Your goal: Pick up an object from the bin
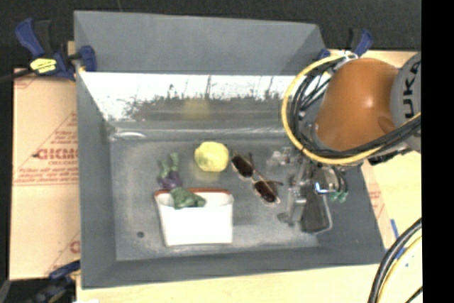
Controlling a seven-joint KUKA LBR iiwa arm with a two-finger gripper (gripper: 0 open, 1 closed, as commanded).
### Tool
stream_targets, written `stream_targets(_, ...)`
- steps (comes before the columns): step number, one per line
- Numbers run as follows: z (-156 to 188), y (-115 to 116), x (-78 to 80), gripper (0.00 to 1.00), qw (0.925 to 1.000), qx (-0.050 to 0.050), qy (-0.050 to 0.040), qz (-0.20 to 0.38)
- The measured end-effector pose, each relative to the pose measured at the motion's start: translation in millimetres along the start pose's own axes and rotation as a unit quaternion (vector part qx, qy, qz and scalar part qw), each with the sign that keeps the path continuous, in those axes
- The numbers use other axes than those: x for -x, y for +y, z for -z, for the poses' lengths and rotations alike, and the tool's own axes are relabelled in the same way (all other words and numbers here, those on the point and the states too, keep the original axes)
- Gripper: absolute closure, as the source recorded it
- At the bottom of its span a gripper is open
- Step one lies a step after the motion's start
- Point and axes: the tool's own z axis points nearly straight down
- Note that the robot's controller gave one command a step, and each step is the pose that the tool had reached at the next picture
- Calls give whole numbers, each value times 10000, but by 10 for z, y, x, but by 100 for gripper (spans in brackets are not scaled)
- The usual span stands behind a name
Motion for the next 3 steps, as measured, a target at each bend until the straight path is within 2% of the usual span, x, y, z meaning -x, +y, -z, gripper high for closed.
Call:
stream_targets(1, -1220, -74, 745, 0, 9987, 2, -37, -513)
stream_targets(2, -661, -189, 725, 0, 9985, -2, -49, -544)
stream_targets(3, -1143, -102, 711, 0, 9987, 4, -8, -512)
